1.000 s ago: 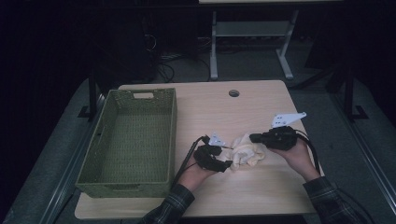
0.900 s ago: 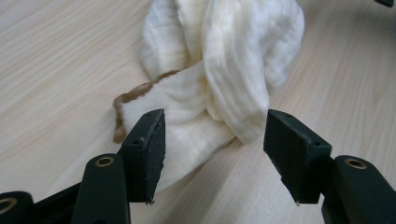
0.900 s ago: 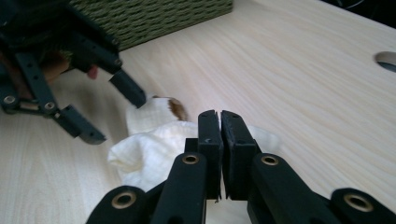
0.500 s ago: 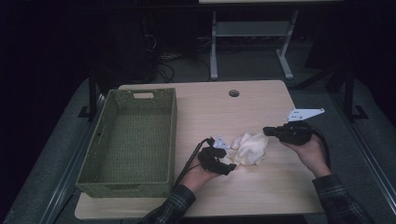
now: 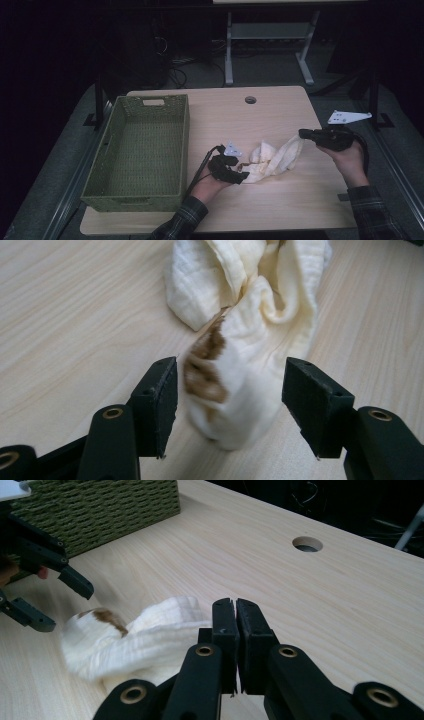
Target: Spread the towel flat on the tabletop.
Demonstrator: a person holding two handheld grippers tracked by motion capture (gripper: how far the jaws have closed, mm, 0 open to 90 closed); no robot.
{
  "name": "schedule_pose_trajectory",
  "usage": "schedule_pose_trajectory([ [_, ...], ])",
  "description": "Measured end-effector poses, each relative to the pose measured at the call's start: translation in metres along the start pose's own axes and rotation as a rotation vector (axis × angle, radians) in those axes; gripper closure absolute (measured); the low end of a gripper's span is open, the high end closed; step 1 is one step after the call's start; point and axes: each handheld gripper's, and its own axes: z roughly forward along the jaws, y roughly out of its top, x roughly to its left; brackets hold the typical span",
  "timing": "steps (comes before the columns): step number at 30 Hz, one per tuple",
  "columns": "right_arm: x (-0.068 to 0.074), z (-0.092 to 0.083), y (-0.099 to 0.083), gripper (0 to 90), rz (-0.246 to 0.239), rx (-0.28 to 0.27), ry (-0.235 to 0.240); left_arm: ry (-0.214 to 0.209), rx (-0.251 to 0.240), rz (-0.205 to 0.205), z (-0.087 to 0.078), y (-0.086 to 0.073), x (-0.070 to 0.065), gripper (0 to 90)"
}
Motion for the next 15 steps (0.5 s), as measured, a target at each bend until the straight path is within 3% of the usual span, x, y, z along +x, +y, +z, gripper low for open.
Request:
schedule_pose_trajectory([
  [3, 0.000, 0.000, -0.001, 87.2, 0.002, 0.004, 0.002, -0.008, 0.005, 0.016, -0.002, 0.000, -0.002, 40.9],
  [11, 0.003, 0.003, 0.000, 87.2, -0.009, 0.015, 0.008, -0.012, 0.051, 0.008, 0.007, -0.003, -0.001, 43.0],
  [15, 0.003, 0.003, -0.001, 87.3, -0.010, 0.019, 0.009, -0.016, 0.082, 0.012, 0.018, -0.002, -0.002, 56.5],
])
